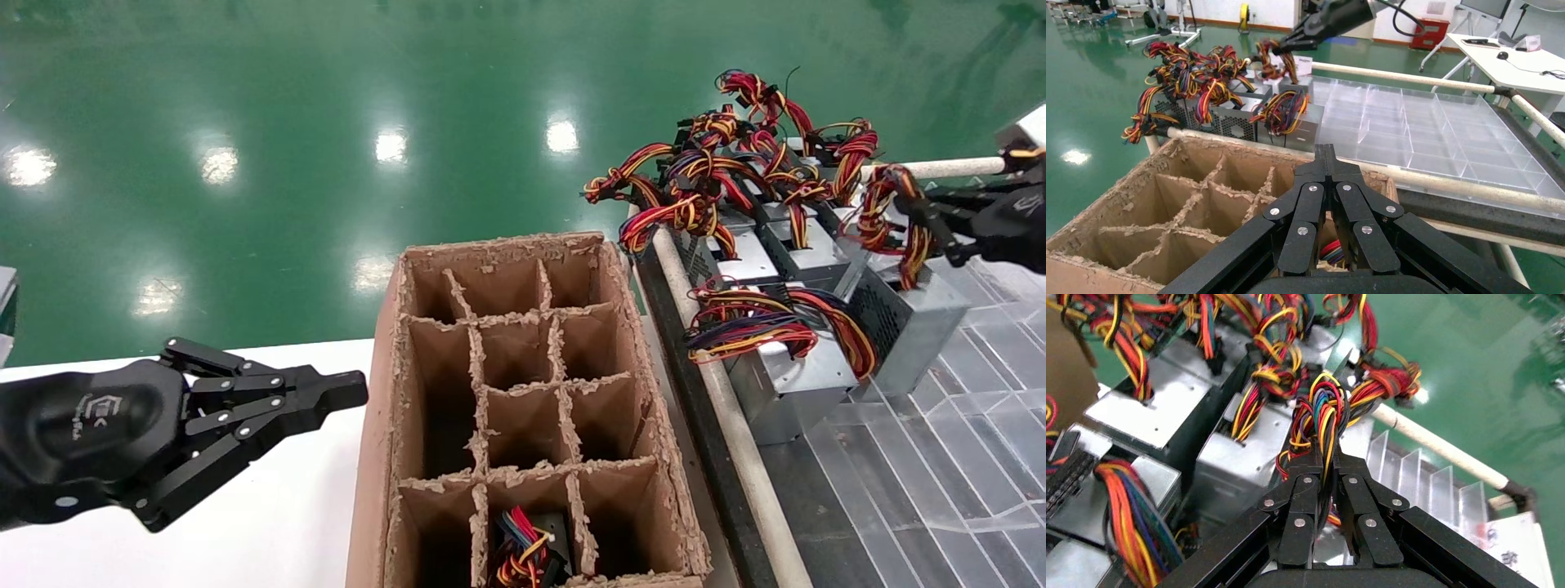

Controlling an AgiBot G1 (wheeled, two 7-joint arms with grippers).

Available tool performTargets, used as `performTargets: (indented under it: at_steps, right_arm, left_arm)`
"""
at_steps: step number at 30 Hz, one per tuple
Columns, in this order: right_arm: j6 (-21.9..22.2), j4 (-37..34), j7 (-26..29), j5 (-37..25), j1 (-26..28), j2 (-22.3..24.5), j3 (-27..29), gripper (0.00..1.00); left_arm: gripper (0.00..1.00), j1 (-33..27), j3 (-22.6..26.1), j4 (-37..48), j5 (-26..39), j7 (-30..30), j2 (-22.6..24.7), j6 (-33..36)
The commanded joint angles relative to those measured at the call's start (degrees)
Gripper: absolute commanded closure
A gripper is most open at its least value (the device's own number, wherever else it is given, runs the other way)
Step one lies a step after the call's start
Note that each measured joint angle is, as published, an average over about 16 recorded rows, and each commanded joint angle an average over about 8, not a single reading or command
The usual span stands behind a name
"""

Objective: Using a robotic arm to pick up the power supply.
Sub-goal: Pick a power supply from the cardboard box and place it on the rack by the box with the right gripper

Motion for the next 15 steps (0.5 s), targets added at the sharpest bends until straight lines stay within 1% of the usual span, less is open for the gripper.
performTargets:
  at_steps: [1,4,5,12,13,15]
  right_arm:
    - [-0.24,0.0,0.23,0.14,-0.38,-0.1,-0.25,1.0]
    - [-0.7,-0.03,0.66,0.07,-0.41,-0.28,-0.42,0.99]
    - [-0.8,-0.03,0.81,0.02,-0.39,-0.35,-0.45,0.93]
    - [-1.08,0.13,1.76,-0.6,0.1,-1.1,-0.48,0.07]
    - [-1.12,0.17,1.88,-0.7,0.21,-1.21,-0.47,0.0]
    - [-1.18,0.26,2.11,-0.9,0.43,-1.37,-0.43,0.0]
  left_arm:
    - [1.0,0.0,0.0,0.0,0.0,0.0,0.0,0.0]
    - [1.0,0.0,0.0,0.0,0.0,0.0,0.0,0.0]
    - [1.0,0.0,0.0,0.0,0.0,0.0,0.0,0.0]
    - [1.0,0.0,0.0,0.0,0.0,0.0,0.0,0.0]
    - [1.0,0.0,0.0,0.0,0.0,0.0,0.0,0.0]
    - [1.0,0.0,0.0,0.0,0.0,0.0,0.0,0.0]
